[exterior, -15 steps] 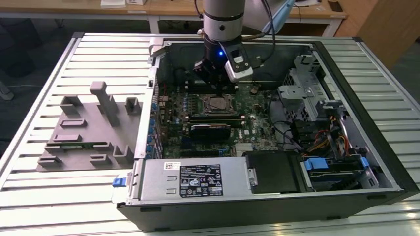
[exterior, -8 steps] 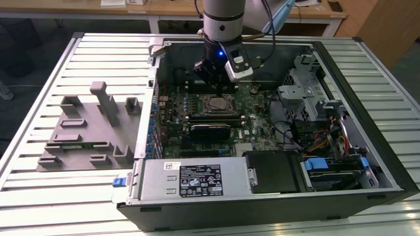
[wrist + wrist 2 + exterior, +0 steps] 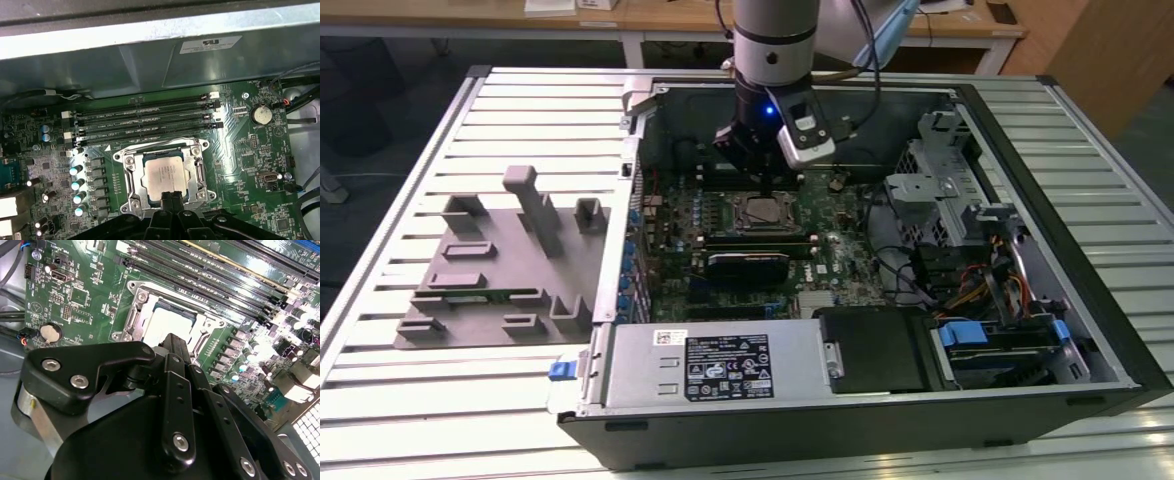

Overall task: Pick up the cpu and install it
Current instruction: 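Install the second cpu locking lever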

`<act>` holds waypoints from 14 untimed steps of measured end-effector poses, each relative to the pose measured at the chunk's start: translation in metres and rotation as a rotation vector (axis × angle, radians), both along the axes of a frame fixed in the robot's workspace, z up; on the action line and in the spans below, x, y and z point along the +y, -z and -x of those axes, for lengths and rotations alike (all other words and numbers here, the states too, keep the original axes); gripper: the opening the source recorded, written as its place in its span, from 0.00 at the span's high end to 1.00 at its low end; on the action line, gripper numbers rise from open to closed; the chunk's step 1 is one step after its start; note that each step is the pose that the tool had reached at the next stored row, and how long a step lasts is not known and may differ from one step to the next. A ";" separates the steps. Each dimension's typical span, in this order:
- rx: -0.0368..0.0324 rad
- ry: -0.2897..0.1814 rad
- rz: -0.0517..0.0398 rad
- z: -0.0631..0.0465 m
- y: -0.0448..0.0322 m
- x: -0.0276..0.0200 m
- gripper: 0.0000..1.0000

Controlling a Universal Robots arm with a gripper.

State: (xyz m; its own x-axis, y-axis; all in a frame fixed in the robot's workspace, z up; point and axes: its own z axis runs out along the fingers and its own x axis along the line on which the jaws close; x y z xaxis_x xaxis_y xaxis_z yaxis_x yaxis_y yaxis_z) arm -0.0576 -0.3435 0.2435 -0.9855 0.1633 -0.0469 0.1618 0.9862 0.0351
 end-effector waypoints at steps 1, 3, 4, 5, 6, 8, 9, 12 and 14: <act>-0.0001 0.000 -0.0001 0.000 0.0000 -0.0003 0.89; -0.0001 0.000 -0.0002 0.000 0.0001 -0.0007 0.89; -0.0001 0.000 -0.0002 0.000 0.0001 -0.0009 0.89; 0.0000 0.000 -0.0001 0.000 0.0000 -0.0012 0.89; -0.0001 0.000 -0.0001 0.000 0.0000 -0.0014 0.89; 0.0000 0.000 0.0000 0.000 0.0000 -0.0021 0.89; 0.0000 0.000 0.0000 0.000 0.0000 -0.0025 0.89; 0.0000 0.000 -0.0001 0.000 0.0000 -0.0046 0.89; 0.0000 0.000 0.0000 0.000 0.0000 -0.0064 0.89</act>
State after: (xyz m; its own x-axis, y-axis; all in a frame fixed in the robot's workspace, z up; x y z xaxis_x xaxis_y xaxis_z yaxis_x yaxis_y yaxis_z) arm -0.0576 -0.3499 0.2435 -0.9855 0.1633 -0.0469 0.1617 0.9862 0.0352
